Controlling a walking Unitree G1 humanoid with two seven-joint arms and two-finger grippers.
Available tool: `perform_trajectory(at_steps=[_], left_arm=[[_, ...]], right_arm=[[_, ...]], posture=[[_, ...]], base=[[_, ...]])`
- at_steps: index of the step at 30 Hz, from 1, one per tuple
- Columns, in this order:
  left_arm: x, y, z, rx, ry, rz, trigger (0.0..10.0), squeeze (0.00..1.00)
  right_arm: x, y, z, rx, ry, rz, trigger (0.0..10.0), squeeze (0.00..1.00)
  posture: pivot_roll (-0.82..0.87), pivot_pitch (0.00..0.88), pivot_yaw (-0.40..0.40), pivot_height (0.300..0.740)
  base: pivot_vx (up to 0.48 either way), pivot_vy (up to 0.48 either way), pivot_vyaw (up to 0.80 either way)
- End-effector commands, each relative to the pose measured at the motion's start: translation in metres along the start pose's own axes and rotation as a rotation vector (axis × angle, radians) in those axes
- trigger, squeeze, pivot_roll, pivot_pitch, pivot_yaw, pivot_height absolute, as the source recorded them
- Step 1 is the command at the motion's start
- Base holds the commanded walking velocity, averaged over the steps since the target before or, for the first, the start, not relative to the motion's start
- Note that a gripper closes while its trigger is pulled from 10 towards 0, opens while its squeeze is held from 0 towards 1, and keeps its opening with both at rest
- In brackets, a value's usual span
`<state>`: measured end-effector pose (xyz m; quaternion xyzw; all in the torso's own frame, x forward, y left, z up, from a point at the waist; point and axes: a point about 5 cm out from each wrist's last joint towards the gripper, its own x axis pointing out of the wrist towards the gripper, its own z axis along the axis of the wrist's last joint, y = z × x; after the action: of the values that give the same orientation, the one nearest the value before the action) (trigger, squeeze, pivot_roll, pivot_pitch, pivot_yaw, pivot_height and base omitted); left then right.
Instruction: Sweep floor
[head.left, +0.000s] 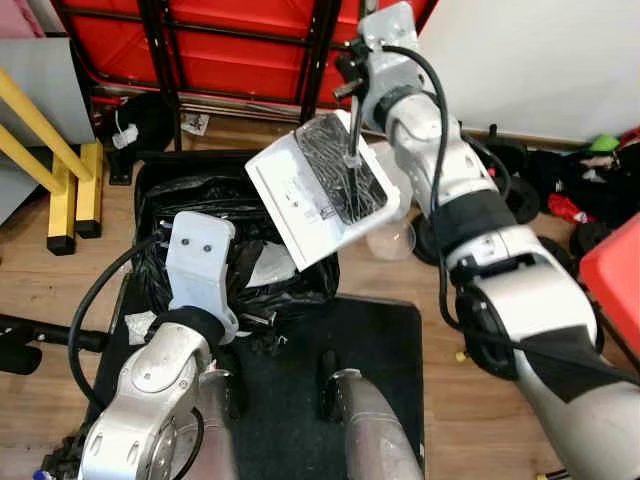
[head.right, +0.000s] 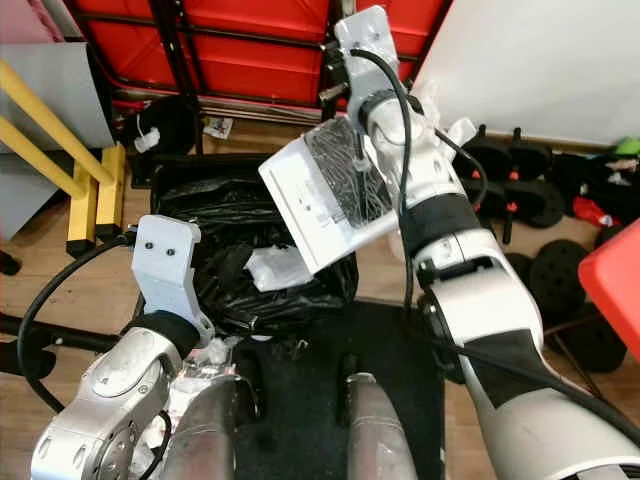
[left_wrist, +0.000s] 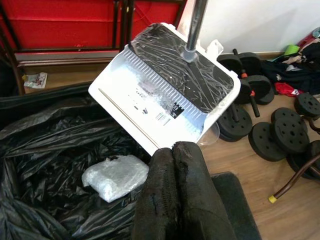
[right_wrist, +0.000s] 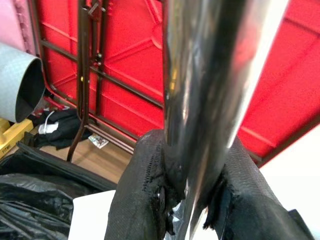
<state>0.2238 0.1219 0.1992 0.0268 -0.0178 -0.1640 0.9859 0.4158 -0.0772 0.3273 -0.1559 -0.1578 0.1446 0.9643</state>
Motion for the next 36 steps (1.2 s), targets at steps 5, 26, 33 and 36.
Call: perform_trajectory(at_steps=[5,26,33,36], left_arm=[[-0.005,-0.004,-0.002,0.007,0.024,0.004,10.0,0.0],[-0.008,0.007,0.002,0.032,0.013,0.13,10.0,0.0],[-0.008,0.004,0.003,0.03,0.011,0.135,10.0,0.0],[-0.008,0.004,0.003,0.03,0.011,0.137,10.0,0.0]], right_arm=[[0.007,0.015,0.033,-0.139,-0.159,0.024,10.0,0.0],[0.014,0.037,0.058,-0.208,-0.249,0.072,10.0,0.0],[0.014,0.054,0.063,-0.353,-0.283,0.138,10.0,0.0],[0.015,0.054,0.064,-0.445,-0.296,0.118,10.0,0.0]], posture=[[-0.1,0.473,-0.205,0.74],[-0.1,0.478,-0.216,0.74],[-0.11,0.477,-0.223,0.74],[-0.11,0.479,-0.224,0.74]], base=[[0.0,0.0,0.0],[0.0,0.0,0.0],[0.0,0.0,0.0],[0.0,0.0,0.0]])
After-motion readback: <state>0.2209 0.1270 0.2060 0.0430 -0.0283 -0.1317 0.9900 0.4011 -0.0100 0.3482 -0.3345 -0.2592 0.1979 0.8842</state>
